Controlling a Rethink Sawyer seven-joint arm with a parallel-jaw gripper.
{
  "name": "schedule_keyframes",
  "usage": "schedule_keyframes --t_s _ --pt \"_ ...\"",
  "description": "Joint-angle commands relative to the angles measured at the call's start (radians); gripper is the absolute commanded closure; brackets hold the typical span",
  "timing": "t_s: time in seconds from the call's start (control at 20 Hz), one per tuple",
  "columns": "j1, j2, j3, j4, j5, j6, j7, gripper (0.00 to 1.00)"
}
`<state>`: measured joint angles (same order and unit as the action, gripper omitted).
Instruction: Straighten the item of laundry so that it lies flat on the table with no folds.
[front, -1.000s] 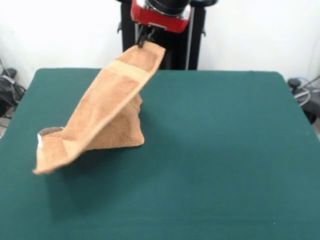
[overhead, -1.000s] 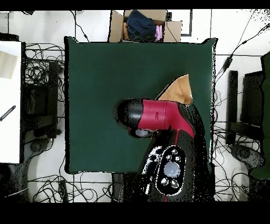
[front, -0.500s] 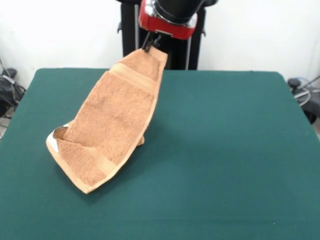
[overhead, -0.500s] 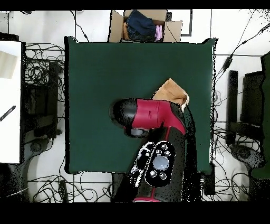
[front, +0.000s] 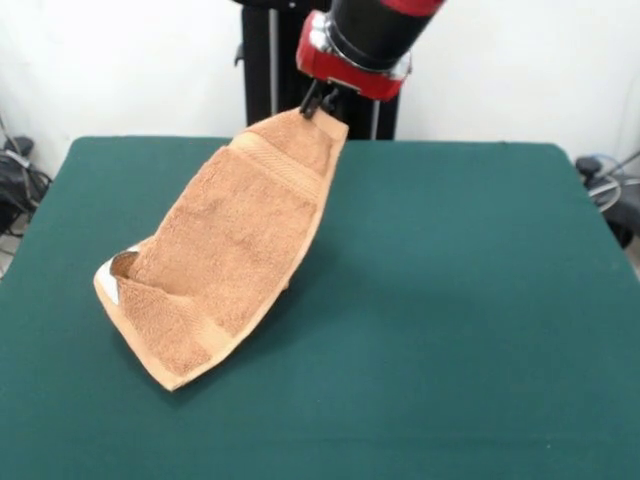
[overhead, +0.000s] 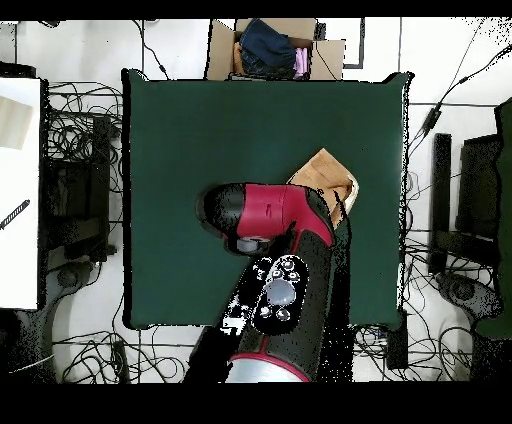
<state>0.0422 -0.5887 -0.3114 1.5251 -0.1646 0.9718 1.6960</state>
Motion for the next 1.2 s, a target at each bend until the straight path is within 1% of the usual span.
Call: schedule_keyframes --t_s 0.05,0.45,0.9,1.2 --pt "0.033 0.054 0.001 -0.021 0.056 -0.001 0.331 1.00" --pt "0.070 0.085 -0.020 -0.053 0.062 -0.009 0.379 1.00" --pt "0.108 0.130 -0.042 -0.126 0.082 0.061 0.435 1.00" --pt "0.139 0.171 -0.064 -0.165 0.101 0.072 0.467 1.00"
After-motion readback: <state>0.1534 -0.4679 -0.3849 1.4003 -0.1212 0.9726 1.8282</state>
